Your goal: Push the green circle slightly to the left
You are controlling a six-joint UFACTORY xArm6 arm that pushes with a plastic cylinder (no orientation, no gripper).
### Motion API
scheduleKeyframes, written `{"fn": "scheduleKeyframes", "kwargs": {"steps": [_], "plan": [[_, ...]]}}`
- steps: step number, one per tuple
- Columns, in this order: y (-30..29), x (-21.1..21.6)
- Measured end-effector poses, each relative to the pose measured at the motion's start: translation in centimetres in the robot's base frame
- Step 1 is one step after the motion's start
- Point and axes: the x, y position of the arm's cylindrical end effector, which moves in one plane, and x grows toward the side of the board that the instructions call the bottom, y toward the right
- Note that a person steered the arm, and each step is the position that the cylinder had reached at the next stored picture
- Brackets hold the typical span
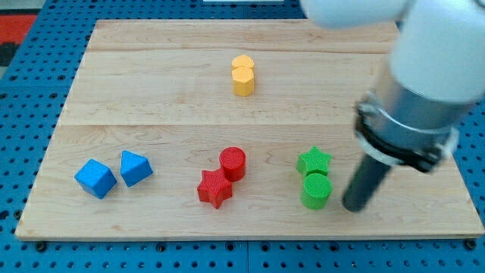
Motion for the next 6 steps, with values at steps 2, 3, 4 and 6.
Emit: {"fn": "scheduleKeyframes", "kwargs": {"steps": [2, 3, 4, 6], "plan": [[-1.7, -5.2], [2.2, -1.7], [-2.0, -0.6], [-9.6, -6.2]]}}
